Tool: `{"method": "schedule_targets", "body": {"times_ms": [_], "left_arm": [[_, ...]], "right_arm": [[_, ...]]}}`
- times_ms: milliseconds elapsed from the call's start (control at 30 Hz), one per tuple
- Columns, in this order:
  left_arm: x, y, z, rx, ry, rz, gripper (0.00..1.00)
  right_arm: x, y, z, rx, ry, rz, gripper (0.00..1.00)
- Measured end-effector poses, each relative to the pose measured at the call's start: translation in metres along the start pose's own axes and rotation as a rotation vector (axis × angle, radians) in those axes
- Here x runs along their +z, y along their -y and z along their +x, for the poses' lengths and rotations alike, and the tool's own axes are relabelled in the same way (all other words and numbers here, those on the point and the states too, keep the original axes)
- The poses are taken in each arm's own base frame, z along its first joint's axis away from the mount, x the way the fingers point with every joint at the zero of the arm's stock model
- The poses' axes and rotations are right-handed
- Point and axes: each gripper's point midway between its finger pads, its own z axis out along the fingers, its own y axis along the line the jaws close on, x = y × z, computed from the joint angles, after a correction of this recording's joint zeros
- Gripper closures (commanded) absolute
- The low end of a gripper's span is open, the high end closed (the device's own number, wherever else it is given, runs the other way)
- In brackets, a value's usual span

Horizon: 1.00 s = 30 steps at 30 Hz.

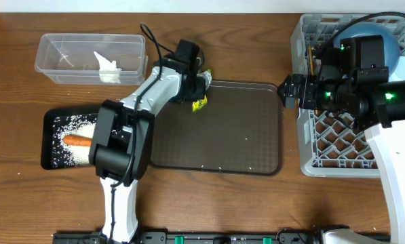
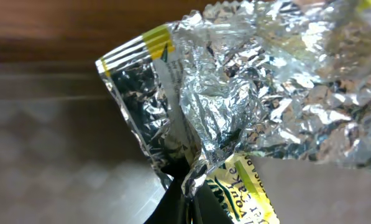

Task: Sort waste into correct bins and load items into the dishwasher rack
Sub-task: 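Carry the foil wrapper left into the clear plastic bin, then release the foil wrapper and lower the left arm toward rest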

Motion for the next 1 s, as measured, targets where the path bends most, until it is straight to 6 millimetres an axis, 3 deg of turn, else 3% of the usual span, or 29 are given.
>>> {"method": "schedule_targets", "body": {"times_ms": [133,233,333,400,533,733,800,867,900,1000], "left_arm": [[-0.040,-0.010,-0.039,-0.101,0.195,-0.090,0.94],[-0.093,-0.025,-0.075,-0.199,0.404,-0.174,0.93],[-0.141,-0.049,-0.105,-0.294,0.588,-0.245,0.94],[-0.161,-0.071,-0.117,-0.354,0.661,-0.290,0.93],[-0.171,-0.123,-0.121,-0.480,0.697,-0.373,0.93],[-0.166,-0.199,-0.113,-0.699,0.703,-0.448,0.88],[-0.164,-0.216,-0.110,-0.748,0.699,-0.451,0.75],[-0.161,-0.225,-0.109,-0.774,0.691,-0.440,0.50],[-0.159,-0.228,-0.108,-0.789,0.687,-0.431,0.42],[-0.156,-0.234,-0.107,-0.817,0.675,-0.401,0.37]], "right_arm": [[0.000,0.000,0.000,0.000,0.000,0.000,0.01],[0.000,0.000,0.000,0.000,0.000,0.000,0.01],[0.000,0.000,0.000,0.000,0.000,0.000,0.01],[0.000,0.000,0.000,0.000,0.000,0.000,0.01],[0.000,0.000,0.000,0.000,0.000,0.000,0.01],[0.000,0.000,0.000,0.000,0.000,0.000,0.01],[0.000,0.000,0.000,0.000,0.000,0.000,0.01],[0.000,0.000,0.000,0.000,0.000,0.000,0.01],[0.000,0.000,0.000,0.000,0.000,0.000,0.01],[0.000,0.000,0.000,0.000,0.000,0.000,0.01]]}}
